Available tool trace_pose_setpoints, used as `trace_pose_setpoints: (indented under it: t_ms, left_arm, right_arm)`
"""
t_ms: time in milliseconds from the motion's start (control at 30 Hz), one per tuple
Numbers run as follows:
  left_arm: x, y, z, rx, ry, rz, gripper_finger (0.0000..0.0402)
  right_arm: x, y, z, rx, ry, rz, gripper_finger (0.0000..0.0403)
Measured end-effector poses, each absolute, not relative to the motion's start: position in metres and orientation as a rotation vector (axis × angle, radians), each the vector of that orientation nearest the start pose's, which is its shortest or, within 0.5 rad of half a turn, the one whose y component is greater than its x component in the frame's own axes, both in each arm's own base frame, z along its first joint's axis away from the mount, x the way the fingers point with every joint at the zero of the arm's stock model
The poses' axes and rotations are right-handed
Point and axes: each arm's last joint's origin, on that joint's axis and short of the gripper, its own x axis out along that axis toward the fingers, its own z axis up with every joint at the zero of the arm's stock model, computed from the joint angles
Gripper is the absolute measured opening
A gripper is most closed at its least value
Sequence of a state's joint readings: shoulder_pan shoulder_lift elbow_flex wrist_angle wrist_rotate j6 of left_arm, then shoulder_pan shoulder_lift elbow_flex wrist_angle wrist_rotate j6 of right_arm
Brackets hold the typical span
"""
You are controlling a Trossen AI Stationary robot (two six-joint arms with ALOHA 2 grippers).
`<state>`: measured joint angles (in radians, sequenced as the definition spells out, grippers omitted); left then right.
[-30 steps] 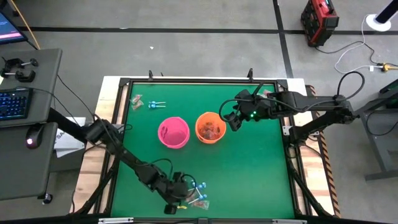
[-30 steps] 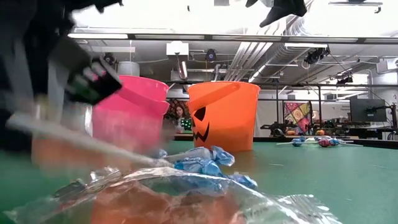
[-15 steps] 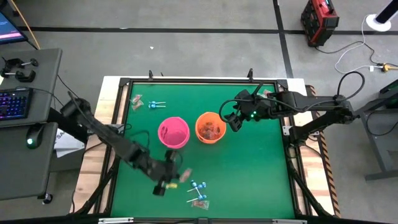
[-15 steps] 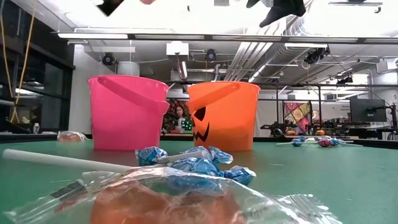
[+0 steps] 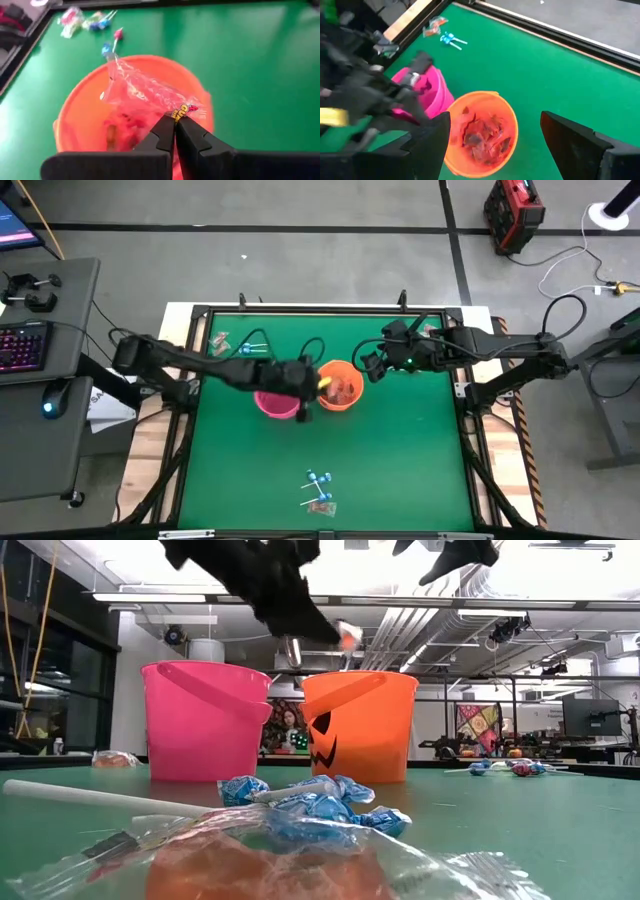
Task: Sort candy by brand, put in halloween buckets
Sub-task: Put the orange gummy into the orange bucket, then put the green gummy into the orange bucket
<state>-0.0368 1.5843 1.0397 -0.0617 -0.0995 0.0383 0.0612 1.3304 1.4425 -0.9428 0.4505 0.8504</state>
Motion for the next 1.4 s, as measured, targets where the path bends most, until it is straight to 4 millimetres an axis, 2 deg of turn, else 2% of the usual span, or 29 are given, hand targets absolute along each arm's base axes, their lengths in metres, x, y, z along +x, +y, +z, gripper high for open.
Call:
trace_pose_setpoints:
  t_ms: [133, 233, 333, 467, 533, 600, 767, 867, 1000, 1167, 1267, 1400]
  left_arm:
    - [0.352, 0.012, 0.221, 0.027, 0.640, 0.059, 0.0004]
    - [0.356, 0.023, 0.207, -0.068, 0.675, 0.029, 0.0026]
    - [0.358, 0.029, 0.199, -0.130, 0.702, 0.022, 0.0066]
    - [0.354, 0.033, 0.203, -0.164, 0.703, 0.038, 0.0134]
    - [0.350, 0.036, 0.216, -0.195, 0.718, 0.045, 0.0164]
    - [0.344, 0.042, 0.238, -0.205, 0.687, 0.021, 0.0187]
    - [0.313, 0.054, 0.299, -0.195, 0.524, 0.041, 0.0210]
    - [0.285, 0.059, 0.338, -0.182, 0.382, 0.069, 0.0211]
    - [0.245, 0.058, 0.377, -0.179, 0.230, 0.103, 0.0211]
    - [0.206, 0.057, 0.405, -0.144, 0.087, 0.255, 0.0211]
    - [0.194, 0.060, 0.412, -0.161, 0.041, 0.393, 0.0211]
    - [0.186, 0.062, 0.416, -0.204, 0.001, 0.490, 0.0211]
  right_arm:
    - [0.257, 0.002, 0.378, 0.602, 0.570, -0.708, 0.0302]
    - [0.257, 0.002, 0.378, 0.598, 0.554, -0.734, 0.0302]
    - [0.257, 0.001, 0.378, 0.593, 0.548, -0.745, 0.0302]
    - [0.256, -0.003, 0.378, 0.636, 0.537, -0.776, 0.0302]
    - [0.252, -0.007, 0.375, 0.707, 0.538, -0.846, 0.0302]
    - [0.247, -0.012, 0.368, 0.767, 0.550, -0.935, 0.0302]
    - [0.236, -0.033, 0.331, 0.841, 0.700, -1.103, 0.0302]
    - [0.232, -0.058, 0.308, 0.892, 0.798, -1.120, 0.0302]
    - [0.217, -0.106, 0.283, 0.946, 0.865, -1.136, 0.0302]
    - [0.185, -0.171, 0.257, 0.953, 1.011, -1.225, 0.0302]
    - [0.170, -0.203, 0.236, 0.985, 1.108, -1.247, 0.0302]
    - [0.160, -0.232, 0.203, 1.019, 1.222, -1.265, 0.0302]
